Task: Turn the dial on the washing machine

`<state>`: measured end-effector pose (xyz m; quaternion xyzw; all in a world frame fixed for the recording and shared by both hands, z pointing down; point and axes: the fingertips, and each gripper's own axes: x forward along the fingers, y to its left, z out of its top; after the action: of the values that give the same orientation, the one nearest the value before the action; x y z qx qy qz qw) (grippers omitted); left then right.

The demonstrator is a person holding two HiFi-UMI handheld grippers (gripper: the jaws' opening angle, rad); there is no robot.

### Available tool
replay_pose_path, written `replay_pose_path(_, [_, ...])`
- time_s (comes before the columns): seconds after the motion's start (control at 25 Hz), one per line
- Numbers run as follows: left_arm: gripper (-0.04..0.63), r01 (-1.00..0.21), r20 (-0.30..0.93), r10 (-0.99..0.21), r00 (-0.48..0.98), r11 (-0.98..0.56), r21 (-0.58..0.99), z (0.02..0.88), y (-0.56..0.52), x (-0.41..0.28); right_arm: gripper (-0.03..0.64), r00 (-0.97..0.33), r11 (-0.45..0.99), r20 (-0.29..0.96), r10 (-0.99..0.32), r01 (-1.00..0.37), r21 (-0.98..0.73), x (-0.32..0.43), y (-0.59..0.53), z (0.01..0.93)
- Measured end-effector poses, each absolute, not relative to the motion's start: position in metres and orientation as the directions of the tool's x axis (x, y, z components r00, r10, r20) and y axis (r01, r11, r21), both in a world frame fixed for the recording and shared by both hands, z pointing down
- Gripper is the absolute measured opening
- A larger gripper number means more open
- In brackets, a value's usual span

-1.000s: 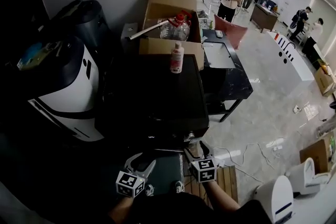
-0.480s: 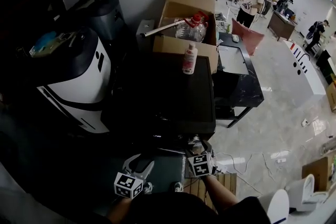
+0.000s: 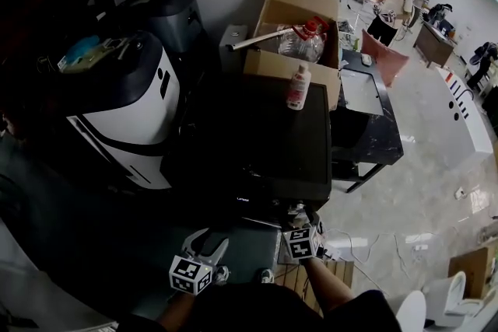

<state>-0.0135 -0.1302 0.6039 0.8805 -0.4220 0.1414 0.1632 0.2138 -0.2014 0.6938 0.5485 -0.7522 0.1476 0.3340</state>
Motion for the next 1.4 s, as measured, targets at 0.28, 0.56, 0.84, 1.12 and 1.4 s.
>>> replay_pose_path(0.28, [0.198, -0.798, 0.394, -0.702, 0.593, -0.579, 0.169, 0.606, -0.13, -0.019, 0.342, -0.177, 0.303, 0.69, -0.702, -0.951, 0.064, 0.219, -0.201, 0.706])
replay_pose_path(0.56, [0.198, -0.799, 0.399, -0.702, 0.59, -0.578, 0.166, 0.604, -0.13, -0.022, 0.342, -0.185, 0.262, 0.703, -0.687, -0.965, 0.002, 0.22, -0.202, 0.716])
replay_pose_path(0.84, [0.198, -0.806, 0.412, -0.703, 0.579, -0.571, 0.158, 0.605, -0.126, -0.03, 0.337, -0.206, 0.244, 0.719, -0.663, -0.968, -0.053, 0.216, -0.202, 0.728])
replay_pose_path(1.12, [0.198, -0.806, 0.425, -0.697, 0.577, -0.571, 0.158, 0.609, -0.122, -0.034, 0.337, -0.207, 0.219, 0.71, -0.673, -0.973, -0.076, 0.217, -0.203, 0.729])
replay_pose_path(1.4, [0.198, -0.788, 0.42, -0.681, 0.599, -0.594, 0.16, 0.607, -0.126, -0.031, 0.343, -0.108, 0.127, 0.678, -0.728, -0.992, -0.021, 0.23, -0.2, 0.711])
